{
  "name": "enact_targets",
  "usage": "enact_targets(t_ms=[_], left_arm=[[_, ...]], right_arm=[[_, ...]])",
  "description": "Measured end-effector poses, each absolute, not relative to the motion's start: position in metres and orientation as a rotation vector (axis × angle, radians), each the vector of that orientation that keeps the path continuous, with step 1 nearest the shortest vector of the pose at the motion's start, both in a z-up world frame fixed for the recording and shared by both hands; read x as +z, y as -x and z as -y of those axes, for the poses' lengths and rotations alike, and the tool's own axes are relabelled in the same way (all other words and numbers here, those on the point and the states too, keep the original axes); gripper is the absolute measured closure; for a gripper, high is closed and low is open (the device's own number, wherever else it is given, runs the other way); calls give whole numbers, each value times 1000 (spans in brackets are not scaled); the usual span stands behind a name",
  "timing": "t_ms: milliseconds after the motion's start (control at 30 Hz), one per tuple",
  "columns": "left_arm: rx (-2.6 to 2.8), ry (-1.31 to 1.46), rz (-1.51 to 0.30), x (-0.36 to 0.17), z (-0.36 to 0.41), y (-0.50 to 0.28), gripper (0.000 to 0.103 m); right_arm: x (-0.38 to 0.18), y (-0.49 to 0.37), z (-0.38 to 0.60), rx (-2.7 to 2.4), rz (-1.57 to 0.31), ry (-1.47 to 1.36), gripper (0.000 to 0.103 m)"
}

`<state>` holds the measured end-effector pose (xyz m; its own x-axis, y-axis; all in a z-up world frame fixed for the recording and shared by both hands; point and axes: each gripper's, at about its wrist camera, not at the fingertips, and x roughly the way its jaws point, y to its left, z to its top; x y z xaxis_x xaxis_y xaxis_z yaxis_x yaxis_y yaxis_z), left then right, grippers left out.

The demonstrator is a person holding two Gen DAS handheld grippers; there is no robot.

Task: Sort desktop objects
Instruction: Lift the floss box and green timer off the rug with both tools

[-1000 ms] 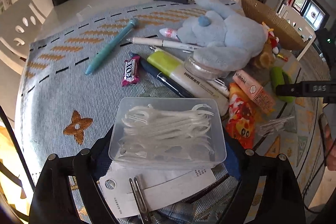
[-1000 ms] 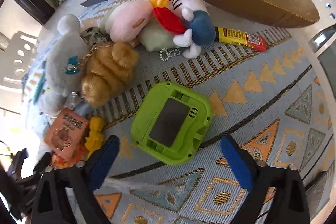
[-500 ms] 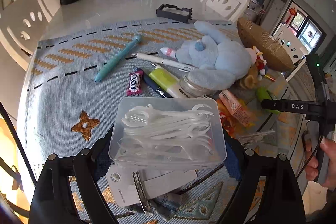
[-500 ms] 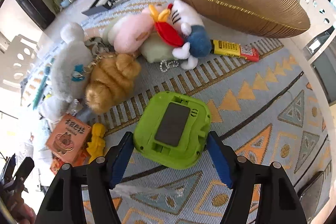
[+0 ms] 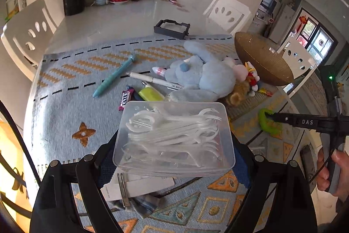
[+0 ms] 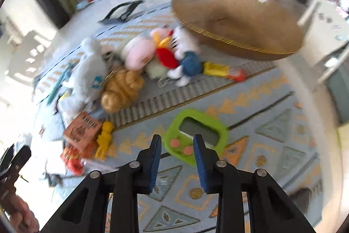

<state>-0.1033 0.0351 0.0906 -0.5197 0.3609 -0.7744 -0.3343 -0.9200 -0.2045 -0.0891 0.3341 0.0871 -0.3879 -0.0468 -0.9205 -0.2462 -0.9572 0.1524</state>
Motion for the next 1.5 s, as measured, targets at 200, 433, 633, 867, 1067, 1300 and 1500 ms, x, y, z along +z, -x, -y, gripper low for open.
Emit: enact_targets(t_ms=[200, 433, 633, 867, 1067, 1300, 1500], left_arm=[[2491, 1299, 65, 97, -48, 87, 17], [2517, 1363, 116, 95, -71, 78, 17], [2525, 1355, 115, 98, -89, 71, 17], [2527, 1387, 140, 94, -98, 68, 17], [2524, 1391, 84, 95, -102, 63, 17], [2496, 1407, 50, 90, -99, 64, 17], [2480, 1420, 43, 87, -95, 64, 17]], right_arm=[[66, 74, -365, 2535, -560, 1835, 55], [66, 72, -378, 2634, -486, 1892, 46], [75, 73, -382, 2681, -347, 1982, 45], [61, 79, -414, 2554, -522, 2031, 41], [37, 81, -408, 2362, -824, 1974, 38], [38, 96, -351, 2347, -425, 1904, 23], [29, 97, -315, 2360, -138, 1885, 8]])
